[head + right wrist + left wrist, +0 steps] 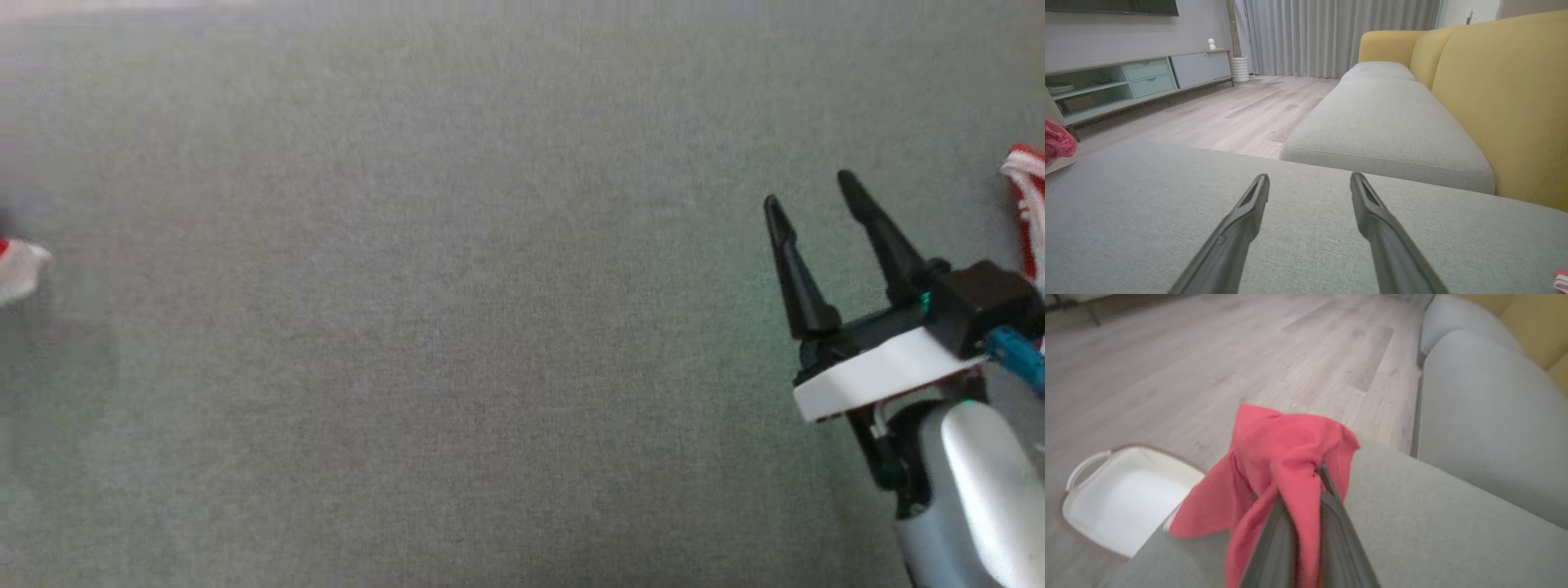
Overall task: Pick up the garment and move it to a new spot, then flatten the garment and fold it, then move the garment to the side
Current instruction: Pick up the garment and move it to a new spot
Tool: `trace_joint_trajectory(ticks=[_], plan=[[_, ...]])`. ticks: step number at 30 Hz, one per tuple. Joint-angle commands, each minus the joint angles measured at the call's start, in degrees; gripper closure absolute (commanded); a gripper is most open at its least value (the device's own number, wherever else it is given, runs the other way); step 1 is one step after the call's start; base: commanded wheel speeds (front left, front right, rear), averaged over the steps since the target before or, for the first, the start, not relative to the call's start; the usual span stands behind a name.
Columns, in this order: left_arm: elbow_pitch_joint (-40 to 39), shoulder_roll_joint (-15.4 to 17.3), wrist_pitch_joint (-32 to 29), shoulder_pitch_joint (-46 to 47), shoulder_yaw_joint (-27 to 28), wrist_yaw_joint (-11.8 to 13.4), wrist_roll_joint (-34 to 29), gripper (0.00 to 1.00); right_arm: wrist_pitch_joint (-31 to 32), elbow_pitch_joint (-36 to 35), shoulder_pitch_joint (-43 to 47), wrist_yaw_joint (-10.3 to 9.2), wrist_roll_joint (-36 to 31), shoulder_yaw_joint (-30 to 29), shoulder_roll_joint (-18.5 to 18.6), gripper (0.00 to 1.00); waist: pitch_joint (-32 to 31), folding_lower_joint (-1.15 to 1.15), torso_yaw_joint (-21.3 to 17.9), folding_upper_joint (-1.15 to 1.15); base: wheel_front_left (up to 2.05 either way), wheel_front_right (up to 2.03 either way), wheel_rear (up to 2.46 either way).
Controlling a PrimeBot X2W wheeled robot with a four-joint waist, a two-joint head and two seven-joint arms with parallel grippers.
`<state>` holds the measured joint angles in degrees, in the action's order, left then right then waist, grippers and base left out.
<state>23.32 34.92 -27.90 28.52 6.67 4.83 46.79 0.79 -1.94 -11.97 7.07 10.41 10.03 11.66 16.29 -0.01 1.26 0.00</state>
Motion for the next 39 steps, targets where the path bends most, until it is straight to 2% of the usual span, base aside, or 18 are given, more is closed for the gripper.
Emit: trace_joint_trajectory(ticks=[1,4,7,9,12,18,25,28,33,34,35,39], plan=[[-4.2,4.8,0.6,4.4,0.8,-0.9,-1.4,1.0,-1.0,-1.1,0.8,0.42,0.8,1.4,-0.4,0.0,-4.9,0.01,0.3,0.0,0.0,0.0,0.0],[-9.3,5.3,0.1,7.6,-2.4,-2.0,-3.6,1.0,-1.6,0.3,1.4,0.42,1.3,1.7,-1.0,0.0,-8.0,0.01,-0.1,0.0,0.0,0.0,0.0],[-14.7,4.0,-0.9,11.6,-6.6,-3.2,-5.0,1.0,-1.8,1.2,1.9,0.42,1.6,1.9,-1.3,0.0,-10.6,0.01,-0.8,0.0,0.0,0.0,0.0],[-18.3,1.7,-1.9,14.1,-9.5,-3.8,-4.9,1.0,-1.9,1.5,2.2,0.42,1.7,2.0,-1.5,0.0,-11.9,0.01,-1.4,0.0,0.0,0.0,0.0],[-23.4,-3.4,-3.5,16.4,-13.6,-3.7,-3.5,1.0,-1.8,1.7,2.4,0.42,2.0,2.2,-1.6,0.0,-13.1,0.01,-2.9,0.0,0.0,0.0,0.0],[-27.5,-12.1,-5.6,16.3,-21.0,-4.4,-0.5,1.0,-1.6,1.7,2.2,0.42,2.3,3.2,-2.0,0.0,-13.1,0.01,-6.8,0.0,0.0,0.0,0.0],[-24.5,-16.8,-2.7,12.8,-27.0,-4.4,-3.3,1.0,-1.6,1.7,0.7,0.42,2.7,5.2,-2.5,0.0,-11.3,0.01,-11.3,0.0,0.0,0.0,0.0],[-18.1,-18.7,1.5,9.6,-29.8,-4.0,-6.6,1.0,-2.0,2.2,-0.7,0.42,3.0,6.5,-2.9,0.0,-9.9,0.01,-13.5,0.0,0.0,0.0,0.0],[-7.3,-22.2,7.9,5.3,-34.4,-2.8,-11.3,1.0,-2.8,3.0,-1.8,0.42,3.3,7.0,-3.0,0.0,-8.7,0.01,-14.5,0.0,0.0,0.0,0.0],[-5.2,-23.2,9.5,4.5,-34.9,-2.5,-11.8,0.53,-2.9,3.1,-1.9,0.42,3.3,6.9,-2.9,0.0,-8.6,0.01,-14.5,0.0,0.0,0.0,0.0],[-3.0,-24.0,10.9,4.0,-35.7,-2.4,-12.5,0.0,-3.0,3.1,-2.0,0.42,3.3,6.8,-2.8,0.0,-8.5,0.01,-14.4,0.0,0.0,0.0,0.0],[2.9,-27.5,15.2,2.5,-37.4,-3.6,-12.5,0.0,-2.9,3.4,-1.8,0.42,3.2,6.1,-2.5,0.0,-8.7,0.01,-13.3,0.0,0.0,0.0,0.0]])
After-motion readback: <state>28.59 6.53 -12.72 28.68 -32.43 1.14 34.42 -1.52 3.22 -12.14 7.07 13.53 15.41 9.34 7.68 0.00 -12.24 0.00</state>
